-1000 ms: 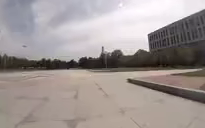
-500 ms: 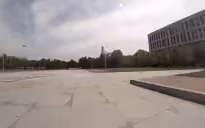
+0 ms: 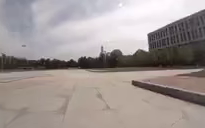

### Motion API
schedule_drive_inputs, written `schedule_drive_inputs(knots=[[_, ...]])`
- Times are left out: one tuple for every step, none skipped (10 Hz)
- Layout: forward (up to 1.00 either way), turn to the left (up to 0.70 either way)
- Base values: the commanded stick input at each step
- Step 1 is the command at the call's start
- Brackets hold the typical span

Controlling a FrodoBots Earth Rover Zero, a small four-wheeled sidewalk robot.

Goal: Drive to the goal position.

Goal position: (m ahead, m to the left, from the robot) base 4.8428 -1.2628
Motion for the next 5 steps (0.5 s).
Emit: schedule_drive_inputs(knots=[[0.70, 0.35], [0.70, 0.35], [0.70, 0.35], [0.70, 0.19], [0.70, 0.00]])
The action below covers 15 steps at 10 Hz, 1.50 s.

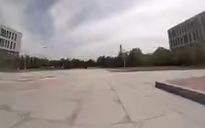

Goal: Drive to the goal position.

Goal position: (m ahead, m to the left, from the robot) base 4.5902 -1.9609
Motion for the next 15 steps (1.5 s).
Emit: schedule_drive_inputs(knots=[[0.70, 0.00], [0.70, 0.00], [0.70, 0.00], [0.70, 0.00], [0.70, 0.00], [0.70, 0.00], [0.70, 0.00], [0.70, 0.00], [0.68, 0.00], [0.19, 0.00], [0.00, 0.23], [0.00, 0.70], [0.00, 0.70], [0.00, 0.70], [0.00, 0.70]])
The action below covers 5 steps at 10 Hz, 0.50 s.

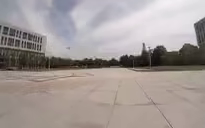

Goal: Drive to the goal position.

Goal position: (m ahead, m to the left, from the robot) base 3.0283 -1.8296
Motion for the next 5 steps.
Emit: schedule_drive_inputs(knots=[[0.00, 0.70], [0.00, 0.70], [0.00, 0.70], [0.00, 0.70], [0.00, 0.70]])
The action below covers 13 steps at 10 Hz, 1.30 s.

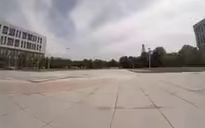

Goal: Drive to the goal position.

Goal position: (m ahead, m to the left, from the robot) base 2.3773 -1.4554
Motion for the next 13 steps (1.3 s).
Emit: schedule_drive_inputs(knots=[[0.00, 0.70], [0.00, 0.70], [0.00, 0.70], [0.00, 0.70], [0.00, 0.70], [0.00, 0.70], [0.00, 0.70], [0.00, 0.70], [0.00, 0.70], [0.00, 0.70], [0.00, 0.70], [0.00, 0.70], [0.00, 0.70]])
